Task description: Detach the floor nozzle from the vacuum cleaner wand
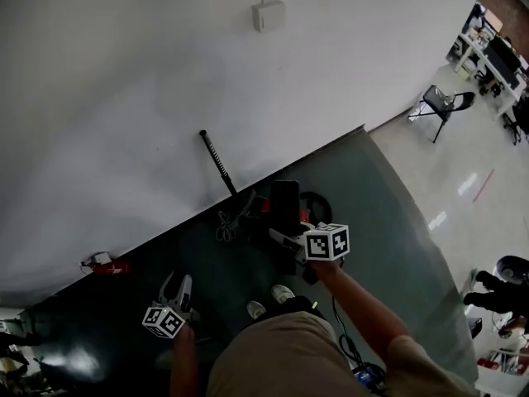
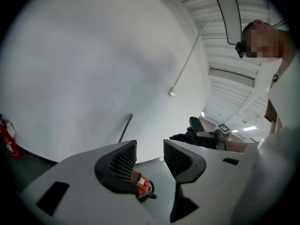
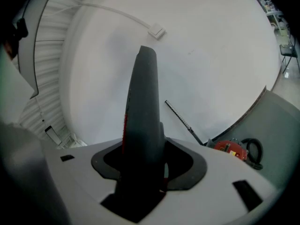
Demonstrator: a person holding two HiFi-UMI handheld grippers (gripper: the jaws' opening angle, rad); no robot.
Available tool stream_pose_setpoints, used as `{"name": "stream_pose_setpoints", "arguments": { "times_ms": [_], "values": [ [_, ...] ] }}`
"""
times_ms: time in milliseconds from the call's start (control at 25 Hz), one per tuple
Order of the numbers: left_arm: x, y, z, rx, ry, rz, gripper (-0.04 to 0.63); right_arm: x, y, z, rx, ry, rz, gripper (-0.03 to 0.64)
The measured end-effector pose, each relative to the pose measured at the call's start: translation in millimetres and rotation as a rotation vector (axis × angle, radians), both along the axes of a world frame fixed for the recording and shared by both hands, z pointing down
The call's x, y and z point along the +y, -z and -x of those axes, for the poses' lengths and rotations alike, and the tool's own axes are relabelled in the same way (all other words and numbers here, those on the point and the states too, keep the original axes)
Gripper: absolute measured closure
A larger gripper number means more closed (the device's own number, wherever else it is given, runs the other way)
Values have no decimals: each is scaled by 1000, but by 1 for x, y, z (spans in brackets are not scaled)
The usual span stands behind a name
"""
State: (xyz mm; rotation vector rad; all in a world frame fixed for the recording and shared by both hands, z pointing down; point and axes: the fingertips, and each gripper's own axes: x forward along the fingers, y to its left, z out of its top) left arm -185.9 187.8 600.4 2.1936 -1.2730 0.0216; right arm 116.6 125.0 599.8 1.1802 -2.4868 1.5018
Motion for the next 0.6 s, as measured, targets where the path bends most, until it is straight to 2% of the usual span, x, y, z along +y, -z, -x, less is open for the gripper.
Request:
{"name": "stream_pose_setpoints", "arguments": {
  "times_ms": [320,600],
  "values": [
    [4,6,-11,46,51,-29,413,6,9,-11,-9,-2,-6,391],
    [23,10,-22,63,28,-62,413,23,9,-21,-111,-80,44,391]
  ]
}}
